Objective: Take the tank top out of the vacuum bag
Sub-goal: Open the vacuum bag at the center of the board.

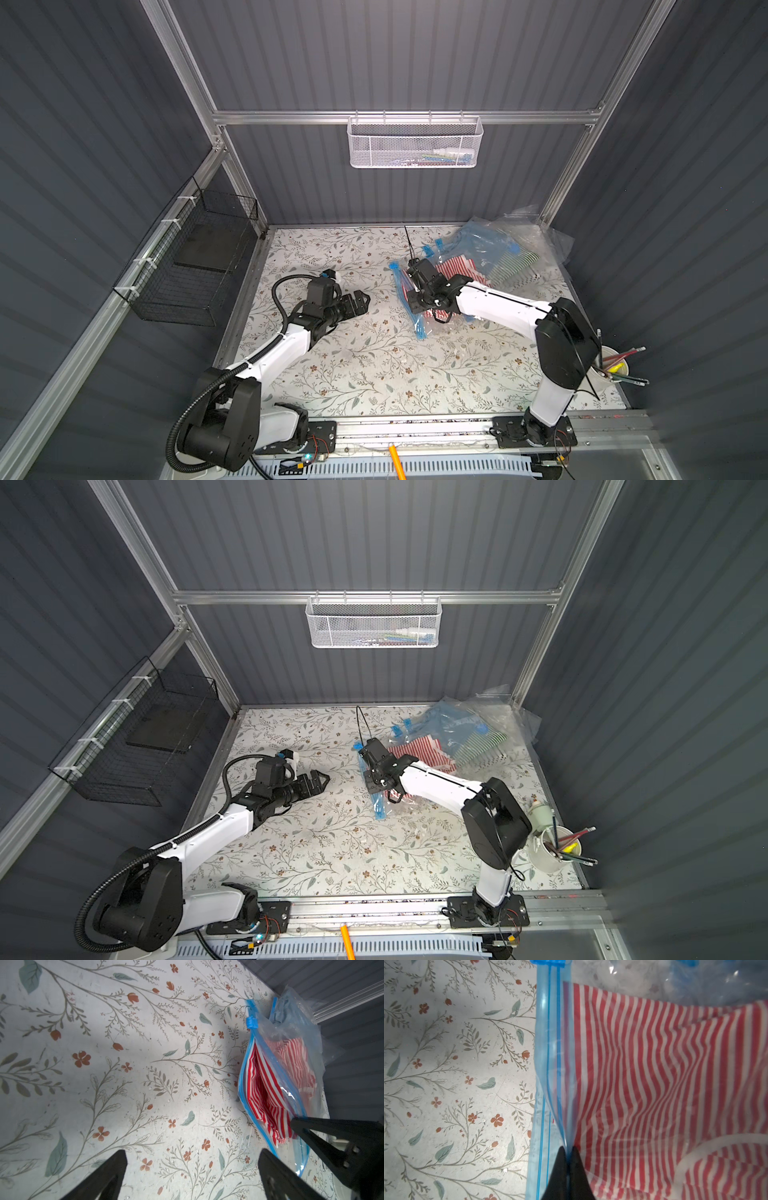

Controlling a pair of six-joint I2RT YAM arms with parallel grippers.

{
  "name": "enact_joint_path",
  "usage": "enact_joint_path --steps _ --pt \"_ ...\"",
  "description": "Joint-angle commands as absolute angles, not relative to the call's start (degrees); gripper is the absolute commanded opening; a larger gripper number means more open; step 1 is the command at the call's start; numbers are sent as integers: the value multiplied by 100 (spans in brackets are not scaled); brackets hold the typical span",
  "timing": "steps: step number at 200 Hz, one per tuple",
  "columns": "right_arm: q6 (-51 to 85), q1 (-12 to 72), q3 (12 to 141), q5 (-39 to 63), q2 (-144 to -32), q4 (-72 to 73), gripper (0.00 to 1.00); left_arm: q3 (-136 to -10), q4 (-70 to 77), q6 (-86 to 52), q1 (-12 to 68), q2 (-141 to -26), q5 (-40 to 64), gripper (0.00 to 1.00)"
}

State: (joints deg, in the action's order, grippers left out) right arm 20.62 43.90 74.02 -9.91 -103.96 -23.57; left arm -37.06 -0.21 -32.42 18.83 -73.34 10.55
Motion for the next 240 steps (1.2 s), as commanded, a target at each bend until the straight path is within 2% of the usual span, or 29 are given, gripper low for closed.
enact_joint_path --steps 1,30,48,109,130,145,162,176,189,216,240 --pt "2305 4392 7431 -820 -10806 -2260 2 -3590 -132 -3221 1917 -7307 971 100" --pt "2318 4453 7530 -856 -11101 -2280 8 -3551 -175 -3134 1917 -7368 922 100" --pt "2383 4491 7602 -1002 -11166 -2413 18 -3542 -187 -3116 1917 -7407 898 100" --pt "2487 4570 7481 -1125 -11017 -2414 11 -3538 -98 -3158 1913 -7568 923 100" --pt "2518 4570 7475 -1138 -11033 -2404 15 -3551 -93 -3173 1918 -7603 936 100" --pt "2513 4570 7468 -1094 -11038 -2366 23 -3548 -95 -3173 1914 -7614 941 100" --pt "2514 4579 7466 -1090 -11080 -2361 25 -3550 -89 -3168 1916 -7637 945 100" --pt "2514 4579 7479 -1108 -11117 -2378 23 -3550 -88 -3173 1919 -7674 949 100" --pt "2510 4580 7475 -1116 -11118 -2373 18 -3561 -87 -3173 1916 -7724 952 100" --pt "2514 4579 7470 -1203 -11099 -2374 0 -3574 -42 -3201 1920 -7785 992 100" --pt "2511 4587 7458 -1230 -11094 -2382 0 -3585 -35 -3200 1918 -7820 1006 100"
